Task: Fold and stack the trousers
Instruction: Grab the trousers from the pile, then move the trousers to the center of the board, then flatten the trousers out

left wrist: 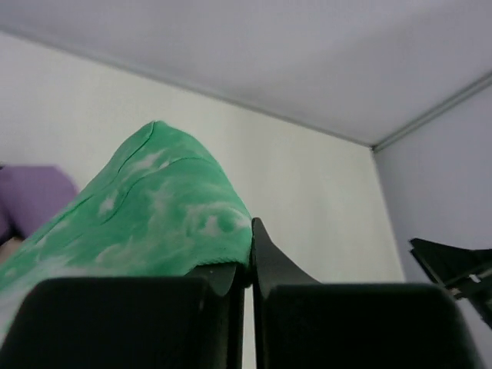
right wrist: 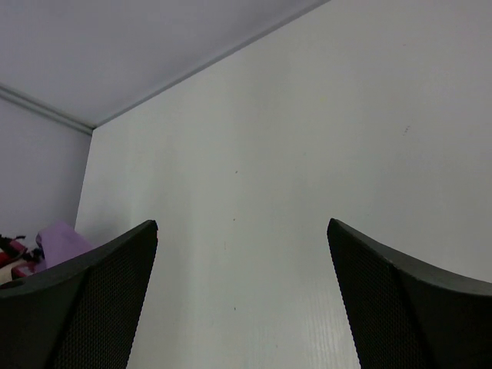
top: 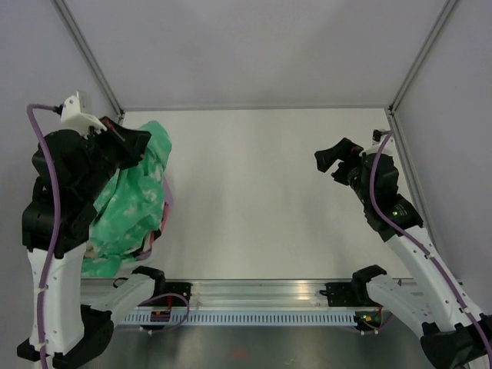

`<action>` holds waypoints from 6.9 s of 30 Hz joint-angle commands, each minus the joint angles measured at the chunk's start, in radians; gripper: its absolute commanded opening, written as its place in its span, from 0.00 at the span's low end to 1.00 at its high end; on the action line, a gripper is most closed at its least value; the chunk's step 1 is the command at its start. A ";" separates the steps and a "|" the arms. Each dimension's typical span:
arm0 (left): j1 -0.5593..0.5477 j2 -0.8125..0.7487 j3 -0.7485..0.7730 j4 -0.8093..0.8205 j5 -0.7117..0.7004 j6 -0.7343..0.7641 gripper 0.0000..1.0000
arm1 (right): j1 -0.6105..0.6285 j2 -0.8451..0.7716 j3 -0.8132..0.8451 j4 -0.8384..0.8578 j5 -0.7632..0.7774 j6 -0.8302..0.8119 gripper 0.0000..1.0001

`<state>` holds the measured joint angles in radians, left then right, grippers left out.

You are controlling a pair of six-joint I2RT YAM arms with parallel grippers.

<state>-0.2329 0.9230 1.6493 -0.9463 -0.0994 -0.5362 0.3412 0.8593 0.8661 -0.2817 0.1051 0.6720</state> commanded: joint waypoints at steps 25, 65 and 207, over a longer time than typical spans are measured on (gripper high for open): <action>-0.654 0.432 -0.026 0.592 0.045 -0.054 0.02 | 0.001 -0.347 0.119 -0.488 0.555 0.123 0.98; -0.842 0.338 -0.448 0.253 -0.160 -0.084 1.00 | -0.001 0.173 -0.447 0.099 0.220 0.116 0.89; -0.551 0.071 -0.468 0.900 0.048 0.219 0.02 | -0.084 0.575 0.498 0.338 -0.481 -0.267 0.00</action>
<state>-0.7681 1.1156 1.2186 -0.1619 -0.2035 -0.3164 0.1986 1.3666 1.2869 -0.0521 -0.4019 0.4435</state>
